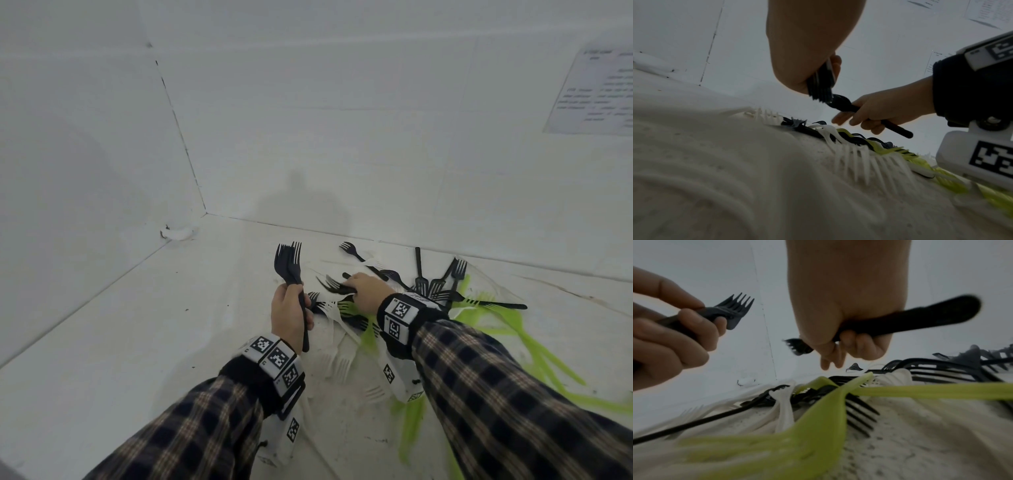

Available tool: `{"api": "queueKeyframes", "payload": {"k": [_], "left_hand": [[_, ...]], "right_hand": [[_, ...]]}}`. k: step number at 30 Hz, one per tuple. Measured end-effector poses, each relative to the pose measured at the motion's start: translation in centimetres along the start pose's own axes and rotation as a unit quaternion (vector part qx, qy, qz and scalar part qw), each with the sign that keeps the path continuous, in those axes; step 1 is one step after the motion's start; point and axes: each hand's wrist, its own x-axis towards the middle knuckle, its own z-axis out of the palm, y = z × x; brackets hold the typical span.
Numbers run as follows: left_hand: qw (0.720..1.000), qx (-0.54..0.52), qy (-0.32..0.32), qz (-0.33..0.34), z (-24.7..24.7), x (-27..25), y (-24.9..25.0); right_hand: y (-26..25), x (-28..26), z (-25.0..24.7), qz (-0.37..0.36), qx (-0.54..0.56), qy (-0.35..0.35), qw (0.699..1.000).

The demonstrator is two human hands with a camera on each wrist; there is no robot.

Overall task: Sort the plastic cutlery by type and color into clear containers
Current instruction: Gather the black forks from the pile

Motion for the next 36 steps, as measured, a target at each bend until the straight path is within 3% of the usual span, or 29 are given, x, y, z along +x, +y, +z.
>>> {"api": "queueKeyframes", "payload": {"k": [6,11,13,16,19,23,31,34,36], "left_hand": [[1.000,0.011,-0.009,-0.004,0.4,0.1,-0.3],[1.000,0.005,-0.016,-0.005,0.5,0.2,-0.5],[1.000,0.007,-0.016,-0.004,0.5,0.2,-0.5],[1.000,0.017,-0.017,0.001,0.5,0.1,-0.7],[1.000,0.018,-0.018,0.001,0.6,0.0,-0.7],[1.000,0.020,-0.020,-0.002,0.8,-0.1,-1.0],[0.999,0.032,-0.035,-0.001,1.1,-0.5,-1.0],[0.998,0.048,-0.027,0.000,1.1,-0.5,-1.2],[0.997,0.074,-0.012,0.020,1.1,-0.5,-1.3]], "right_hand": [[-0.2,0.0,0.1,0.025,-0.043,-0.013,0.999],[0.9,-0.8,-0.6,0.040,0.094,0.037,0.994],[1.4,-0.9,-0.7,0.029,0.227,0.075,0.970],[1.7,-1.4,-1.2,0.036,0.391,0.126,0.911],[1.9,-2.1,-2.0,0.038,0.487,0.096,0.867],[1.6,-2.4,-2.5,0.014,0.519,0.093,0.849],[1.0,-2.2,-2.4,0.028,0.603,0.141,0.785],[0.6,-2.2,-2.5,0.041,0.595,0.192,0.779],[0.5,-2.3,-2.7,0.041,0.557,0.199,0.805]]}}
